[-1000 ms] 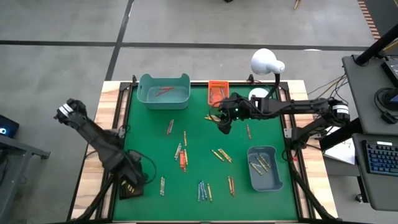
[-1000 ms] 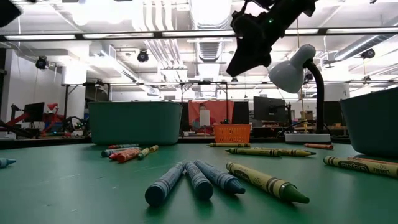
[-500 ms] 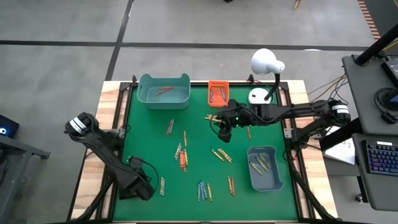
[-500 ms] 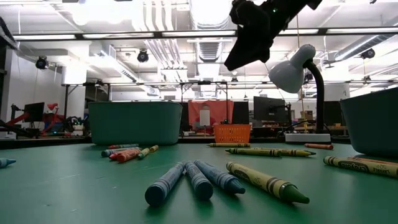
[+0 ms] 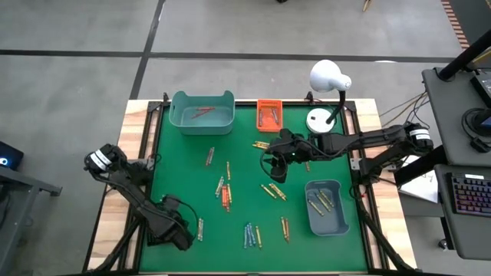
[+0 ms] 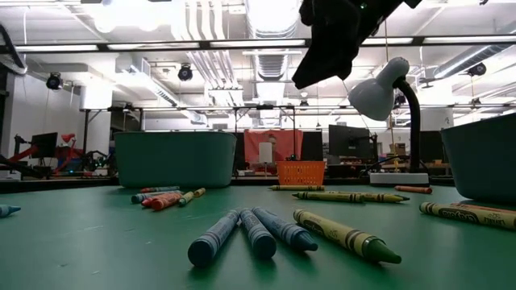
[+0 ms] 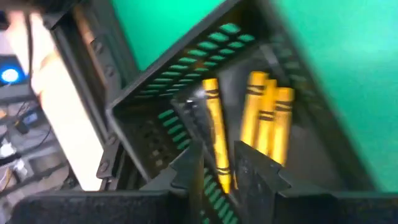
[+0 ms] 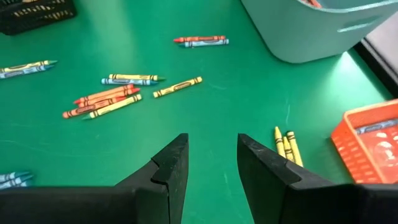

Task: Sort crayons
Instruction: Put the orange crayon into the green bin

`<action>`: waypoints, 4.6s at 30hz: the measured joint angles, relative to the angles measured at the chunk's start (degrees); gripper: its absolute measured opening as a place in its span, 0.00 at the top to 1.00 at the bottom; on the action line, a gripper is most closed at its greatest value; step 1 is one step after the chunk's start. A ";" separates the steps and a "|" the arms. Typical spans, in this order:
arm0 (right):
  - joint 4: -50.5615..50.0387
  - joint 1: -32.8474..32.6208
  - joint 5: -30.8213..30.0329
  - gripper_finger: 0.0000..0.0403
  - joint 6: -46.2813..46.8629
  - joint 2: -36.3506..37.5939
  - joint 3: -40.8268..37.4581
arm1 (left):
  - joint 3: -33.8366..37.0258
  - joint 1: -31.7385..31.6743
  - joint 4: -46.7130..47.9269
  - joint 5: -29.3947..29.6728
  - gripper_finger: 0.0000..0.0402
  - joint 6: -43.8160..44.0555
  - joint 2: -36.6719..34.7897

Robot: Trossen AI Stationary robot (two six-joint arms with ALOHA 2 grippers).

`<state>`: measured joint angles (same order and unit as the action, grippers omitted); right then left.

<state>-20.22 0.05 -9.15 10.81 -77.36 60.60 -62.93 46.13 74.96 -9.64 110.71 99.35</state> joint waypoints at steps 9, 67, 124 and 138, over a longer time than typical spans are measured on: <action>2.07 -0.17 -0.04 0.69 8.83 0.00 -2.34 | -11.33 -0.03 1.67 18.27 0.83 -7.95 -0.07; 11.65 -6.88 -8.46 0.80 29.00 -24.17 10.46 | 24.28 -5.77 -33.86 48.09 0.91 -59.32 -45.05; -45.22 -2.18 -13.44 0.83 18.94 -42.29 40.20 | 24.45 -11.84 -35.56 49.08 0.91 -57.60 -43.22; -39.43 -3.12 -13.44 0.85 -2.48 -25.79 27.95 | 24.47 -28.96 -40.54 32.43 0.91 -77.99 -40.72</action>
<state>-59.65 -3.07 -22.58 8.34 -103.15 88.55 -38.46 17.17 34.41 22.79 32.72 58.63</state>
